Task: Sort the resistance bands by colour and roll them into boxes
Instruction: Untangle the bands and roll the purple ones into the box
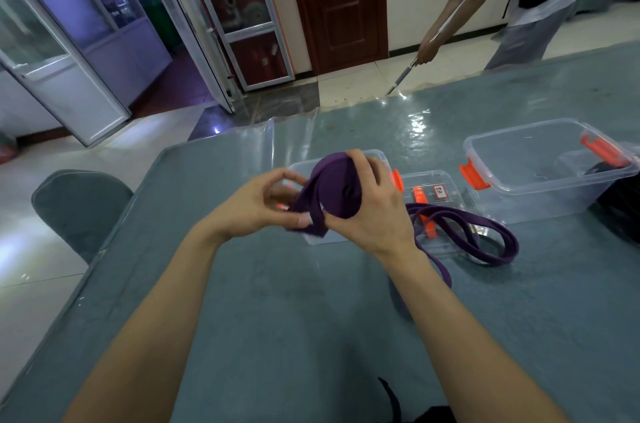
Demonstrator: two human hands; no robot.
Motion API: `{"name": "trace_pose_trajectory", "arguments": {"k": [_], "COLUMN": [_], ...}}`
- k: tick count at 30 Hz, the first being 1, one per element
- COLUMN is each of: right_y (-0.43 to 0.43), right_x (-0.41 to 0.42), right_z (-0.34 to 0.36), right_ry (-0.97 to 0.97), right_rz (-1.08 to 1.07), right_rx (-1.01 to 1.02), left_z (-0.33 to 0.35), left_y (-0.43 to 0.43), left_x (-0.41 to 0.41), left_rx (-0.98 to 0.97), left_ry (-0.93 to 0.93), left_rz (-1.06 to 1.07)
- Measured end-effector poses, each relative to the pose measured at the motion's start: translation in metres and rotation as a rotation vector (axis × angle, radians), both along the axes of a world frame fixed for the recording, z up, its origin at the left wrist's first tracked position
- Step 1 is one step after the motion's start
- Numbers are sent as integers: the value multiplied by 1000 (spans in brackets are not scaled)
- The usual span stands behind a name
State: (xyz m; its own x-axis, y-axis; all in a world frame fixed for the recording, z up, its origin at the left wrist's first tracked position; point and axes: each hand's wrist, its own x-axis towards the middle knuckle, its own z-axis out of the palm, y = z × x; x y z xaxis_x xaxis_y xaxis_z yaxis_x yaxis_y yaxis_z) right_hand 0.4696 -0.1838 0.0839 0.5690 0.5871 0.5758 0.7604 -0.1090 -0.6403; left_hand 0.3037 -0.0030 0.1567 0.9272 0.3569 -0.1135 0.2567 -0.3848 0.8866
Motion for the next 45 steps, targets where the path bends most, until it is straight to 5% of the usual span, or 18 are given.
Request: {"name": "trace_pose_trajectory", "arguments": {"k": [9, 21, 26, 33, 40, 45], "right_y": [-4, -11, -12, -20, -21, -15], "right_x": [8, 29, 29, 25, 11, -11], "right_z": [-4, -26, -42, -42, -18, -9], "right_ry": [91, 238, 269, 200, 12, -79], "right_rz": [-44, -205, -232, -204, -69, 59], "right_rx": [52, 2, -54, -89, -109, -177], "left_z": [-90, -105, -105, -113, -109, -61], "left_y": [6, 17, 9, 1, 1, -17], "left_x": [-23, -71, -58, -37, -77, -47], "left_rx": [121, -710, -512, 99, -225, -112], "left_ry": [115, -215, -174, -164, 467, -45], "left_rz": [48, -14, 289, 893, 180, 320]}}
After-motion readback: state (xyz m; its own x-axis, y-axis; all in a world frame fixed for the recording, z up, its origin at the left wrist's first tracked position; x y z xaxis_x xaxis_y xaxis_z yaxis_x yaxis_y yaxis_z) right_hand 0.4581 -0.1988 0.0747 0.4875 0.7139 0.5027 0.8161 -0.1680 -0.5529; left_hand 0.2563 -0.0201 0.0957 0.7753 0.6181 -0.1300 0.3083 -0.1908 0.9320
